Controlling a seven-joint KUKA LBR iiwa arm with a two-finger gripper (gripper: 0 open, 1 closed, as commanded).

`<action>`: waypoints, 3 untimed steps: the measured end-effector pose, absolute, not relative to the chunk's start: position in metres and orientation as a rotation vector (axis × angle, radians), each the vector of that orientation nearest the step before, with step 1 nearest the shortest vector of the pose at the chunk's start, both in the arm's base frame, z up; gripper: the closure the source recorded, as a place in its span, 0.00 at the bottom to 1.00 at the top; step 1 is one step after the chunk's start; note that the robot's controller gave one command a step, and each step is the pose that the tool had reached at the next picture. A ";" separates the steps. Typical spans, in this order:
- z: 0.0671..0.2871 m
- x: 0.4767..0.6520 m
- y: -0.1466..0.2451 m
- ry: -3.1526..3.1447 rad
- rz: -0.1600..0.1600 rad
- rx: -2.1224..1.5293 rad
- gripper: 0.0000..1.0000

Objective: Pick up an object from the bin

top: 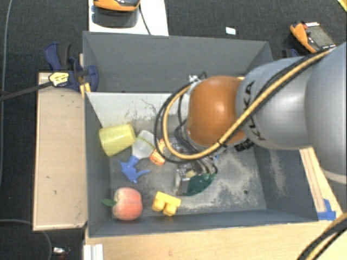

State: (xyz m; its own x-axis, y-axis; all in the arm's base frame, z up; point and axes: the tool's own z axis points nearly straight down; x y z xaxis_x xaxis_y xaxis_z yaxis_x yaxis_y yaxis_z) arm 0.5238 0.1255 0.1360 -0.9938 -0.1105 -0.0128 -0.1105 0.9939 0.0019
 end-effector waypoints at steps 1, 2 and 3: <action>0.135 0.523 0.126 3.127 0.004 -0.171 0.00; 0.111 0.513 0.095 3.122 0.005 -0.192 0.00; 0.110 0.538 0.098 3.120 0.008 -0.174 0.00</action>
Offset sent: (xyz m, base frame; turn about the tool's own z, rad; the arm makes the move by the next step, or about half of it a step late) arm -0.0124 -0.0345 -0.0286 -0.0135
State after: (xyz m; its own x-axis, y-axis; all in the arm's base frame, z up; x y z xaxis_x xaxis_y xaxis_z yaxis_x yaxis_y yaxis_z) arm 0.5380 0.0982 0.1102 -0.9936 -0.1114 -0.0169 -0.1115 0.9938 0.0039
